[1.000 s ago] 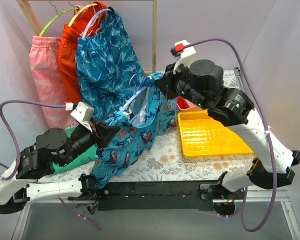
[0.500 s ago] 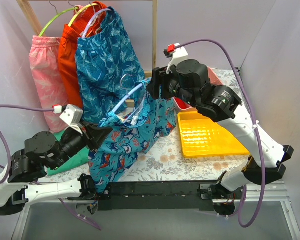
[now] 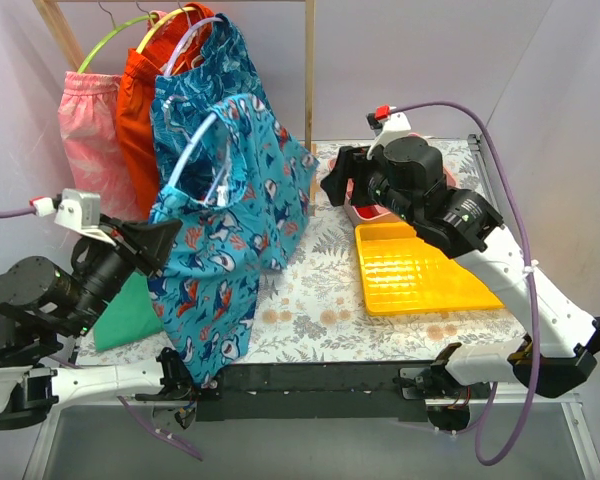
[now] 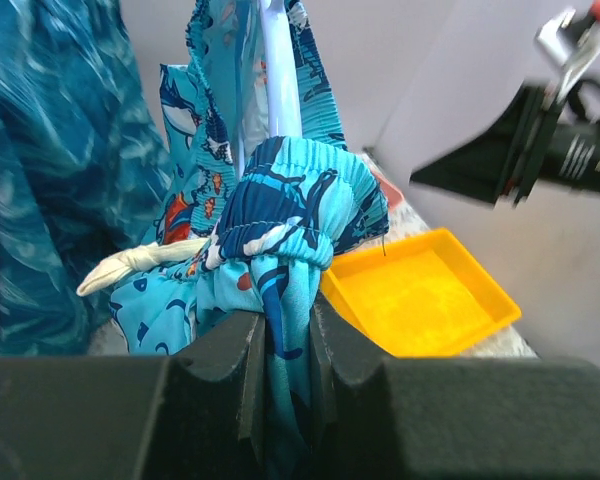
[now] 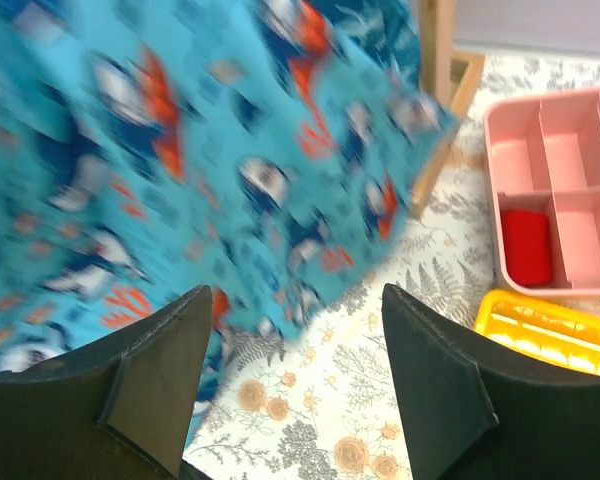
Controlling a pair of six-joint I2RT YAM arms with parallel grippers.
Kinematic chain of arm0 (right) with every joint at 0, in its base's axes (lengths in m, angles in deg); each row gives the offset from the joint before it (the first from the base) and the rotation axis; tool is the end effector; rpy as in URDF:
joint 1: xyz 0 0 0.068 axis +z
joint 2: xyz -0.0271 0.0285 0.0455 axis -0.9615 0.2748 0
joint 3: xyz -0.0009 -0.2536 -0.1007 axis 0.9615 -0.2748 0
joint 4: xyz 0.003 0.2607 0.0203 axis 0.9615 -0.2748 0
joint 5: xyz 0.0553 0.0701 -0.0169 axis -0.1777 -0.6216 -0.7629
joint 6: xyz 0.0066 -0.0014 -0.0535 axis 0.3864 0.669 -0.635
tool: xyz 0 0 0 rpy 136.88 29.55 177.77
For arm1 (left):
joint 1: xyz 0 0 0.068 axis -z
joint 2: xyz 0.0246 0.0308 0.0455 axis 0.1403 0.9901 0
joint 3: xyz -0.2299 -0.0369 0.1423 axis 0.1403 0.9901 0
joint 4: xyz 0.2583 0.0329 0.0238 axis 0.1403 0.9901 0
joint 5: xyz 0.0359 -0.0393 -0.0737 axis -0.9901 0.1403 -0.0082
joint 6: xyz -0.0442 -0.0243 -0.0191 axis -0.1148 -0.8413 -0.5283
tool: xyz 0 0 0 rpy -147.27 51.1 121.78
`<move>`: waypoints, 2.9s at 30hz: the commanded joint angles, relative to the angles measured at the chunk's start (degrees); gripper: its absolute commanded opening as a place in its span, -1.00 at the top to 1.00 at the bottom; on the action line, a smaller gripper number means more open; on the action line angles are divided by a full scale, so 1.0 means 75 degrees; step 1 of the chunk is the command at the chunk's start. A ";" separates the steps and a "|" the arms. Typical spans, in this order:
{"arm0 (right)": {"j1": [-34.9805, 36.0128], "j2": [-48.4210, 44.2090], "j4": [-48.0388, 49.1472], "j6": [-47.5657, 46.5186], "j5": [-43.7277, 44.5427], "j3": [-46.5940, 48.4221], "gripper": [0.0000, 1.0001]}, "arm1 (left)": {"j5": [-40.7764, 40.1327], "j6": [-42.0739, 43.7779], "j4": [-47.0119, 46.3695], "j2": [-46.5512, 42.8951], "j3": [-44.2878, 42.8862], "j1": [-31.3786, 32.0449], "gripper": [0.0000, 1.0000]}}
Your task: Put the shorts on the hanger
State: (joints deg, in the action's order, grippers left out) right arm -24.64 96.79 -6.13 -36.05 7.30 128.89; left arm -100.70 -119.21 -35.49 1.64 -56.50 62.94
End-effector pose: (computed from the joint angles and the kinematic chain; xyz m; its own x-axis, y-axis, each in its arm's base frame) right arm 0.1747 0.1867 0.4920 -0.3557 0.1629 -0.9203 -0.4192 0.8523 0.3129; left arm 0.0317 -0.0178 0.4825 -0.3789 -0.7135 -0.5893 0.2880 0.5143 -0.8078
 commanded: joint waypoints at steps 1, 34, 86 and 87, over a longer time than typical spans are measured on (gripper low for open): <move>-0.0866 -0.0294 0.0853 0.0442 -0.1100 -0.1102 -0.50 | -0.0861 0.0677 -0.0503 0.0578 -0.0928 0.0002 1.00; -0.1162 -0.1150 0.1311 0.0829 -0.2145 -0.2921 -0.41 | 0.3381 0.1160 -0.3596 0.3930 -0.0799 -0.4143 1.00; -0.1162 -0.0869 0.1370 0.1017 -0.2754 -0.2757 -0.34 | 0.3745 0.2599 -0.3595 0.4188 -0.2088 -0.5951 1.00; -0.1162 -0.0857 0.1335 0.1005 -0.2754 -0.2722 -0.34 | 0.3664 0.2682 -0.3643 0.4444 -0.2286 -0.5951 1.00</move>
State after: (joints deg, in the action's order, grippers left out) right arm -33.16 90.25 1.34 -28.84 -12.42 106.64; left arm -72.50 -102.60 -51.42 33.11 -70.29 18.66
